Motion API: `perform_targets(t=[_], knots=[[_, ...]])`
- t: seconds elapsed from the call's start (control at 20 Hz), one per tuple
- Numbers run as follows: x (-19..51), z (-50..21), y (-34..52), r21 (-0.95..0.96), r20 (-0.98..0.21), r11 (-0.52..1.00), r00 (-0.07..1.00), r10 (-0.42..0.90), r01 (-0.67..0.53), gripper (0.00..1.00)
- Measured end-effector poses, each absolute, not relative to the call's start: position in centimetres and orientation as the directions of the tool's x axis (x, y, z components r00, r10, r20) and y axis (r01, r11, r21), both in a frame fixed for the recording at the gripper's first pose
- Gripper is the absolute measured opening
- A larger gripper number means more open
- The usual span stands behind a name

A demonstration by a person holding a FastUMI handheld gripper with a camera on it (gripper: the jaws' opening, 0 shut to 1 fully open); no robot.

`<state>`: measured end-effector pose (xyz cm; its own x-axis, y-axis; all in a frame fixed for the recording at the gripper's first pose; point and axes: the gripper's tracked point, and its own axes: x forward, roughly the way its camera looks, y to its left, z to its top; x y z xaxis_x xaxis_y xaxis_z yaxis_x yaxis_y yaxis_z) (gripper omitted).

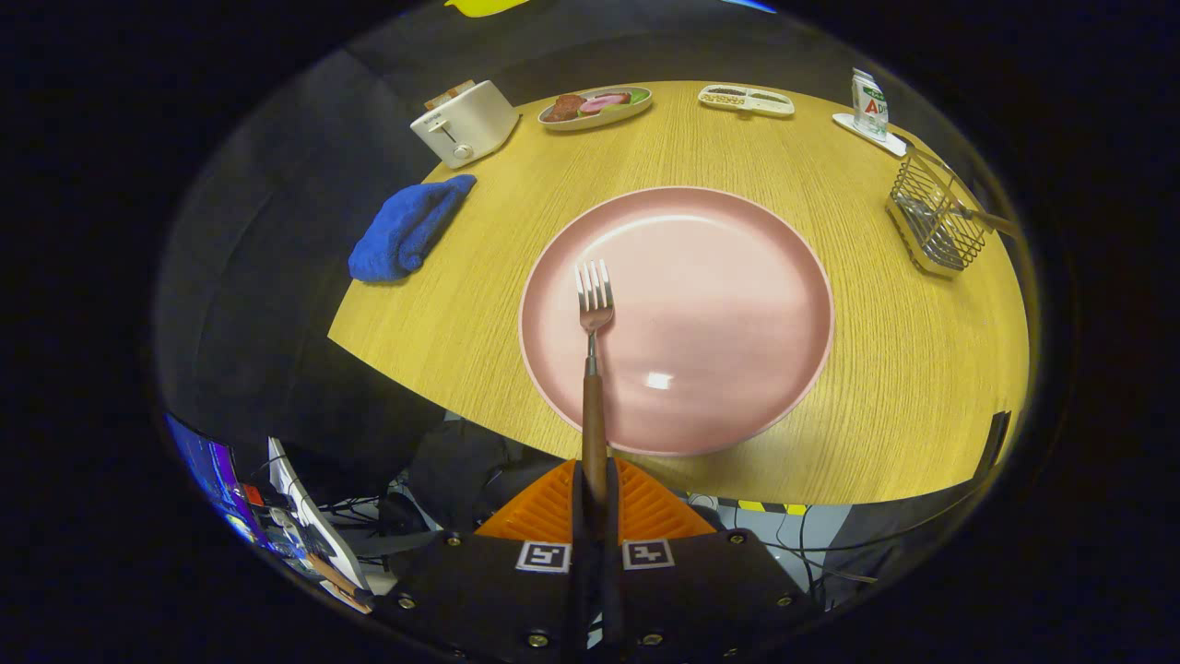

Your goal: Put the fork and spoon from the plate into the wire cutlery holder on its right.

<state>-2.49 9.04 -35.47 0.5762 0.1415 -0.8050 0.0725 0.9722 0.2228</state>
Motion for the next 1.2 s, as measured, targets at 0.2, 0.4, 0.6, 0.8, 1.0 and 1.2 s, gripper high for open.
perform_targets(t=[0.2, 0.4, 0.6, 0.8, 1.0, 1.2], knots=[[-1.9, -34.2, 9.2, 0.302, -0.776, 0.947, 0.605, 0.179, 0.107, 0.06], [-0.8, -32.2, 8.0, 0.341, -0.740, 0.929, 0.650, 0.173, 0.142, 0.06], [0.0, -30.6, 5.3, 0.324, -0.714, 0.928, 0.691, 0.112, 0.185, 0.06], [0.8, -28.1, 1.6, 0.309, -0.679, 0.921, 0.733, 0.039, 0.237, 0.06], [1.2, -26.0, -3.4, 0.317, -0.646, 0.892, 0.762, -0.045, 0.322, 0.06], [0.7, -24.6, -8.2, 0.316, -0.627, 0.864, 0.770, -0.119, 0.391, 0.06]])
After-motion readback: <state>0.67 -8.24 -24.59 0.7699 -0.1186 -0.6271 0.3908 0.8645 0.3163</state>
